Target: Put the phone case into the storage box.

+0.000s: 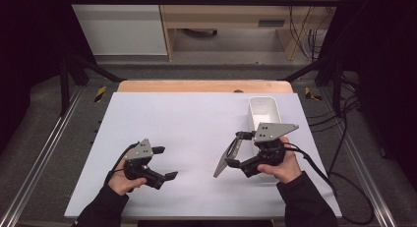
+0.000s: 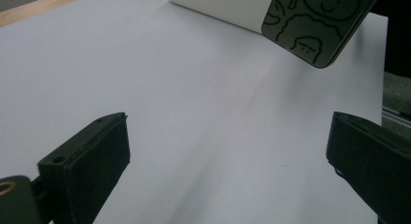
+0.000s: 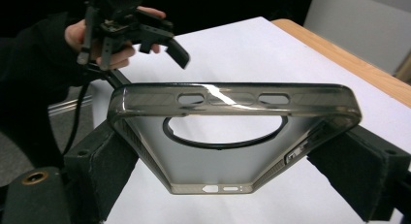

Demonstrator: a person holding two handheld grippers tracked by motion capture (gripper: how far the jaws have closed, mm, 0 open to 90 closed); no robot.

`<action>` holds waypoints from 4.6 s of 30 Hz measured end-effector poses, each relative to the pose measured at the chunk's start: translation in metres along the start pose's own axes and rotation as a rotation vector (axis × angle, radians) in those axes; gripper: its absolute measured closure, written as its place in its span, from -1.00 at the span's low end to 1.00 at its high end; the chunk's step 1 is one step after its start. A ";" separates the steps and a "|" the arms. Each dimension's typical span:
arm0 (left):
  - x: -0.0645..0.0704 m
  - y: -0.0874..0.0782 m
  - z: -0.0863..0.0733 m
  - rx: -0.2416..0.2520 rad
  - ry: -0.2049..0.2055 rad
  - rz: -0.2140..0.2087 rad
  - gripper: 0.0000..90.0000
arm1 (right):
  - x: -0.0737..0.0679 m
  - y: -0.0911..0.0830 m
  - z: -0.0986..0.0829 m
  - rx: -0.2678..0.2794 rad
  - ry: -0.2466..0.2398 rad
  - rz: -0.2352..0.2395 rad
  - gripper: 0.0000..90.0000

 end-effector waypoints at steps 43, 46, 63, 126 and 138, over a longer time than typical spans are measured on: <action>-0.044 -0.030 -0.033 0.042 -0.114 0.215 -0.99 | 0.035 -0.019 0.033 0.033 0.101 -0.221 -0.72; -0.045 -0.031 -0.034 0.052 -0.116 0.216 -0.99 | 0.036 -0.021 0.036 0.035 0.099 -0.230 -0.72; -0.050 -0.035 -0.037 0.053 -0.130 0.241 -1.00 | 0.054 -0.034 0.054 0.045 0.123 -0.298 -0.72; -0.052 -0.031 -0.041 0.038 -0.120 0.232 -1.00 | 0.199 -0.056 0.043 -0.053 0.333 -0.698 -0.73; -0.052 -0.029 -0.042 0.031 -0.114 0.229 -1.00 | 0.217 -0.047 0.027 -0.090 0.380 -0.747 -0.73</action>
Point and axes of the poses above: each handheld gripper's, and its own axes: y roughly forward along the jaws, z roughly out of its top, x roughly to its right, the point moved 10 cm from there along y, roughly forward along the jaws, and after that the axes turned 3 degrees about -x, right-handed, at the moved point
